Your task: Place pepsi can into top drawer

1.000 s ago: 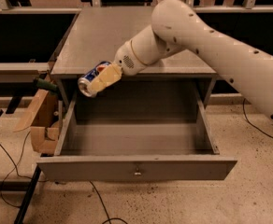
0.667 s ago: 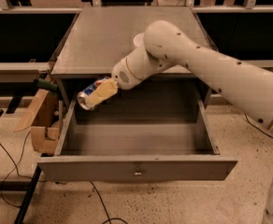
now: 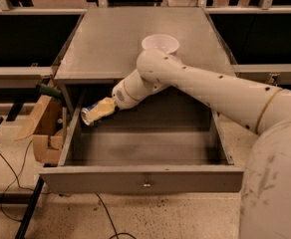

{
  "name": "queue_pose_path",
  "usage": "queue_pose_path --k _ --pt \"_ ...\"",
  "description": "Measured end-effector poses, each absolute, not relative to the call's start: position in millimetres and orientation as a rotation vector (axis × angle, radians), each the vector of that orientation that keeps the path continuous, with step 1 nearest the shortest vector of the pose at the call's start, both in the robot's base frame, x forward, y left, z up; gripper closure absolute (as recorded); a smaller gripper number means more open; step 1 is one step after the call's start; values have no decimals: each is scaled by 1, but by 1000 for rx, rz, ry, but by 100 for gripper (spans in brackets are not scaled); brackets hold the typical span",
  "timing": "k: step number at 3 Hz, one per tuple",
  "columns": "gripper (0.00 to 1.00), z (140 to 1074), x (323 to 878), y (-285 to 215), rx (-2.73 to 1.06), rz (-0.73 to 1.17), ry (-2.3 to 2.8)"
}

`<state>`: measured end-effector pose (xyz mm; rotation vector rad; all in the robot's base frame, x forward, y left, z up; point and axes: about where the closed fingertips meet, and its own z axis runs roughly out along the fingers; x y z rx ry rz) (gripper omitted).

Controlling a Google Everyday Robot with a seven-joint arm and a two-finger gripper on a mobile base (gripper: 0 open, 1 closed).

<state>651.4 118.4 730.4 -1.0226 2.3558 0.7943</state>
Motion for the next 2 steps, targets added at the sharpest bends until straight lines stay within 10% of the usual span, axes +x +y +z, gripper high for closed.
queue_pose_path --k 2 --pt "100 689 677 100 -674 650 2535"
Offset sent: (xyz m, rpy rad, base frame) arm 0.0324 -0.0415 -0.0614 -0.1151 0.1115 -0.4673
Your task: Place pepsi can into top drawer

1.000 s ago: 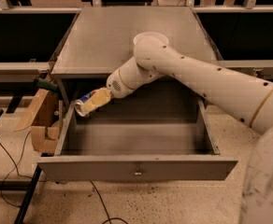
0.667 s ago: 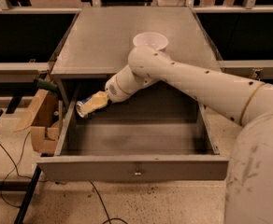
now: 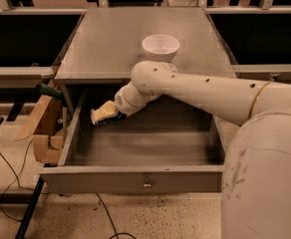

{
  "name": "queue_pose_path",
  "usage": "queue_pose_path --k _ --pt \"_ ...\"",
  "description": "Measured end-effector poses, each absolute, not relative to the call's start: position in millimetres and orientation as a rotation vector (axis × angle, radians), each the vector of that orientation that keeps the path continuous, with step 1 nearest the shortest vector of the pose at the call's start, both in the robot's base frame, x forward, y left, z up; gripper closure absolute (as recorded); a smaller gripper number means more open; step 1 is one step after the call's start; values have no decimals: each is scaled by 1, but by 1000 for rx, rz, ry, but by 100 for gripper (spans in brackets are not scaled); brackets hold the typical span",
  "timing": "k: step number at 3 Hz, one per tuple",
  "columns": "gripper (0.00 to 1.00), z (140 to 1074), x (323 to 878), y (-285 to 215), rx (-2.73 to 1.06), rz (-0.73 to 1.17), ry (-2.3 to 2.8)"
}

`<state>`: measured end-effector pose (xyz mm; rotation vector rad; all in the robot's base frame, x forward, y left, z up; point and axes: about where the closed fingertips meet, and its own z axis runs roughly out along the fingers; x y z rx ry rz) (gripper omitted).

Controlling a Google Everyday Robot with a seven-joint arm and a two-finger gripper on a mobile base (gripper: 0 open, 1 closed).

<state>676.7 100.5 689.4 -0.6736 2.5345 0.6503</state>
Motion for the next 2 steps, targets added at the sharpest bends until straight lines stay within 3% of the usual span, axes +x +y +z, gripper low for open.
queue_pose_path --k 1,2 --pt "81 681 679 86 -542 552 2566" --pt "52 681 680 77 -459 447 2559"
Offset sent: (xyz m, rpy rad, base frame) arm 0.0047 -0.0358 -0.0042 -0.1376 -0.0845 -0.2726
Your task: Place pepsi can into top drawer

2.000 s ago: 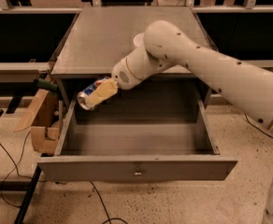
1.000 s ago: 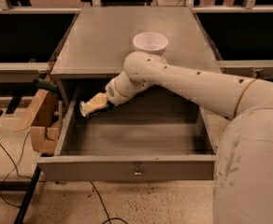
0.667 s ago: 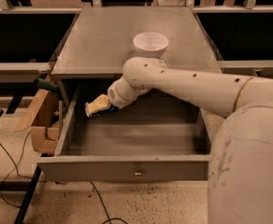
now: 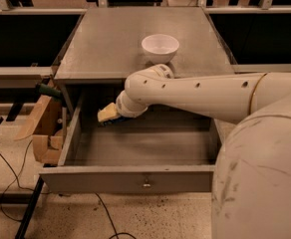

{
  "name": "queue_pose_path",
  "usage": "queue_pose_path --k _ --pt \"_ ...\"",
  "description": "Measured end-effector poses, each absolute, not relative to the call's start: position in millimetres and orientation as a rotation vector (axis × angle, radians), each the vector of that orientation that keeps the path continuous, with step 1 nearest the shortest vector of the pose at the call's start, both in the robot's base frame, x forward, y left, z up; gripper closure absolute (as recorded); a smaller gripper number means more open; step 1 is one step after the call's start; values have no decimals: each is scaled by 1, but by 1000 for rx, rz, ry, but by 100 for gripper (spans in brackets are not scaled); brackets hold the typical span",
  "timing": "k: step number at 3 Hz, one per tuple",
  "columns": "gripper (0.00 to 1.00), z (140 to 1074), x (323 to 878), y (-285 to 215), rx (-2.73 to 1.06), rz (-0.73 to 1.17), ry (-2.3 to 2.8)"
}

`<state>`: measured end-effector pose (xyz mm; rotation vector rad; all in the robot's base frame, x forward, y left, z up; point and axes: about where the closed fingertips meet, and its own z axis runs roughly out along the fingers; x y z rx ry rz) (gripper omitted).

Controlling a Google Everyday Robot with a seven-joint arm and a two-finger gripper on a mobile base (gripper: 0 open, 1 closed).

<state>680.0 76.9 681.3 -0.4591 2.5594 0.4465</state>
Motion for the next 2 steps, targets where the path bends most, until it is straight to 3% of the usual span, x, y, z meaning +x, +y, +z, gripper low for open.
queue_pose_path --k 2 --pt "5 680 679 76 -427 403 2551"
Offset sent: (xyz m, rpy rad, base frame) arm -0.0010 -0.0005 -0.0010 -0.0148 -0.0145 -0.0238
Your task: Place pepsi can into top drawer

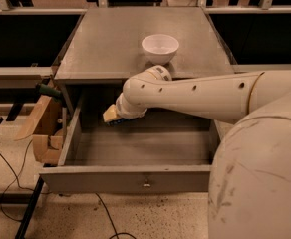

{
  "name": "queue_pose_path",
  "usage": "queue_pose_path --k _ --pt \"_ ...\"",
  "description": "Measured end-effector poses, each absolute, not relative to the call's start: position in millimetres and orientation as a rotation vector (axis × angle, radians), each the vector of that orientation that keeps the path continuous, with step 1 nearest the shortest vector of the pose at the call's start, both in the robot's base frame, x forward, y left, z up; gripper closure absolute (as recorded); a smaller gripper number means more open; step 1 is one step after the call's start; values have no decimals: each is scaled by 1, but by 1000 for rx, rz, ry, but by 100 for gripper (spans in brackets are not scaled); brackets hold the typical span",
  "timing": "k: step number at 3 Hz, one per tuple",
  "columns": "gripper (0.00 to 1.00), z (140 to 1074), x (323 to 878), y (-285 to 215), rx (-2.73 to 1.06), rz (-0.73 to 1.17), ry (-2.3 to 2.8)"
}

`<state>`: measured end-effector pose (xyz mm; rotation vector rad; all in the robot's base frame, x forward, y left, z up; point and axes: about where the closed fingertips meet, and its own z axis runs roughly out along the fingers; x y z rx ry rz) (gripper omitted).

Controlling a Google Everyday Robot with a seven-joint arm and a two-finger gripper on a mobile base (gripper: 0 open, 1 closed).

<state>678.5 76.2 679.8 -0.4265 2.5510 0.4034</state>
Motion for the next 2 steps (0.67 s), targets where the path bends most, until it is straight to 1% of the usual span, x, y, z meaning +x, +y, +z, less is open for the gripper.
queue_pose_path --k 1,2 --pt "0 680 678 76 -427 404 2551" --pt "0 680 678 76 -427 404 2551"
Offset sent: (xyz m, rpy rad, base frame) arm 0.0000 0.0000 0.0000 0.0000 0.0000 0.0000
